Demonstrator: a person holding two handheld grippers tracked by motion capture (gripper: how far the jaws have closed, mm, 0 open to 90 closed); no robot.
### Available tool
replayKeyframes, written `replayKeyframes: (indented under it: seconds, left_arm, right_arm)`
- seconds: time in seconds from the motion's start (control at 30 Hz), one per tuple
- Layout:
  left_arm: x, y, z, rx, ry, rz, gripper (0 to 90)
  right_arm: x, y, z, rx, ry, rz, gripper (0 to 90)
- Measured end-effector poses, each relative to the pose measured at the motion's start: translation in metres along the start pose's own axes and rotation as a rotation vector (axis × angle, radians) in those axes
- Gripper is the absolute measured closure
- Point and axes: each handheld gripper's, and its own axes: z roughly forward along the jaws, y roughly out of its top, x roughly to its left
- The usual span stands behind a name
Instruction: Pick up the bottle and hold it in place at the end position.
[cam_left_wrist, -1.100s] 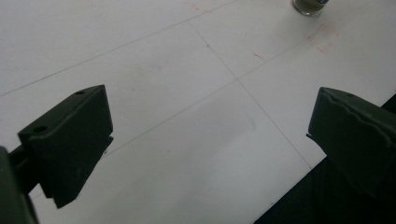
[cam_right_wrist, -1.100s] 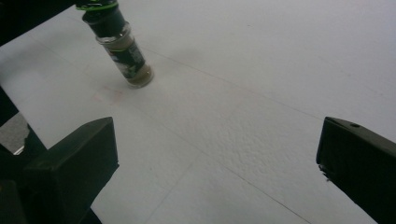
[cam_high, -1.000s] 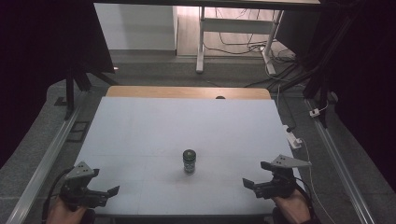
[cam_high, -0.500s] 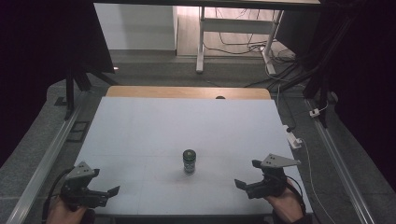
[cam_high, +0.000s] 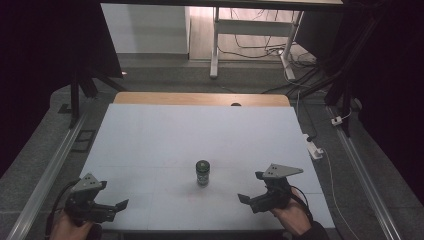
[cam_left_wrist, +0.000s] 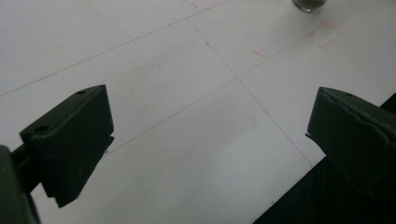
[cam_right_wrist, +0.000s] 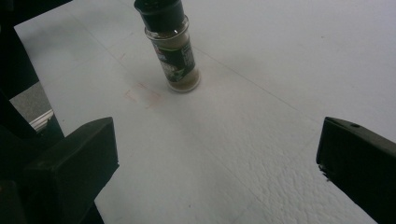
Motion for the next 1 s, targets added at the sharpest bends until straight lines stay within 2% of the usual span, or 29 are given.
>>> replayKeyframes:
  seconds: [0.27, 0.47, 0.67, 0.83, 1.0]
  left_arm:
    - [0.0, 0.0, 0.0, 0.0, 0.001, 0.001, 1.6]
    - [-0.001, 0.0, 0.0, 0.0, 0.003, 0.004, 1.6]
    - [-0.002, 0.0, 0.001, 0.007, 0.01, 0.02, 1.6]
    - [-0.002, 0.0, 0.001, 0.006, 0.01, 0.018, 1.6]
    - [-0.002, 0.0, 0.001, 0.007, 0.009, 0.018, 1.6]
  right_arm:
    - [0.003, 0.006, 0.013, 0.007, 0.012, 0.002, 0.0]
    - [0.006, 0.01, 0.027, 0.029, 0.006, -0.037, 0.0]
    - [0.008, 0.016, 0.042, 0.06, 0.026, -0.078, 0.0]
    - [0.011, 0.021, 0.053, 0.063, 0.036, -0.106, 0.0]
    - [0.013, 0.023, 0.063, 0.075, 0.055, -0.099, 0.0]
